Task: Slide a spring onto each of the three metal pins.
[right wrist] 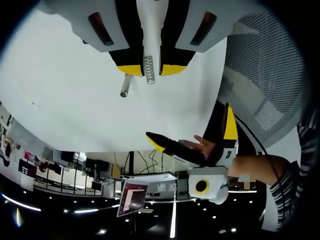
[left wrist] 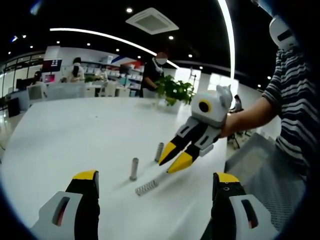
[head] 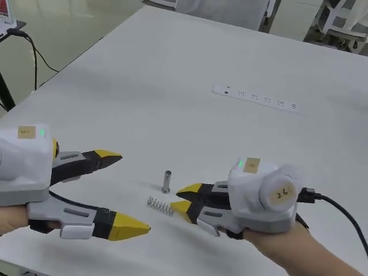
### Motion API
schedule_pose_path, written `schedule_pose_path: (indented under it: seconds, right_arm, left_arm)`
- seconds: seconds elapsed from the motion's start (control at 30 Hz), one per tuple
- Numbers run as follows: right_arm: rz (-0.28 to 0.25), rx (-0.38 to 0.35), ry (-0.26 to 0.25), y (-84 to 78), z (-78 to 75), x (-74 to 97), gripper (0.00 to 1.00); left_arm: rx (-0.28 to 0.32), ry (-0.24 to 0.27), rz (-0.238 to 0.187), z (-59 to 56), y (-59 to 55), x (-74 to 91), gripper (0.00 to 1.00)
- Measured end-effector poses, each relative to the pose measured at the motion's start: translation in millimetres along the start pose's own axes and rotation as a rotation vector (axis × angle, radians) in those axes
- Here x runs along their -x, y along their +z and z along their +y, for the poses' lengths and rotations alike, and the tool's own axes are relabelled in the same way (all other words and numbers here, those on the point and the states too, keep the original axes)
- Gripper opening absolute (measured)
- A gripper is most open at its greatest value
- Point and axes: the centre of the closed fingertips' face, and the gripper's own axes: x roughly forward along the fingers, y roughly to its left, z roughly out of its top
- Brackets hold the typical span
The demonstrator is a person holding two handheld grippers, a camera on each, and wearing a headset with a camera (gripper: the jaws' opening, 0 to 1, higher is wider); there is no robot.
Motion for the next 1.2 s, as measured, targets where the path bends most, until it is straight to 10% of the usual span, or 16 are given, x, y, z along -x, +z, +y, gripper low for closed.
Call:
schedule_pose_path:
  seconds: [1.2]
  right_arm:
    - [0.14,0.042,-0.014,-37.1,-6.5,-37.8,0.08]
  left_arm:
    - [0.008,0.008,-0.003,1.7,-2.9,3.6,0.9]
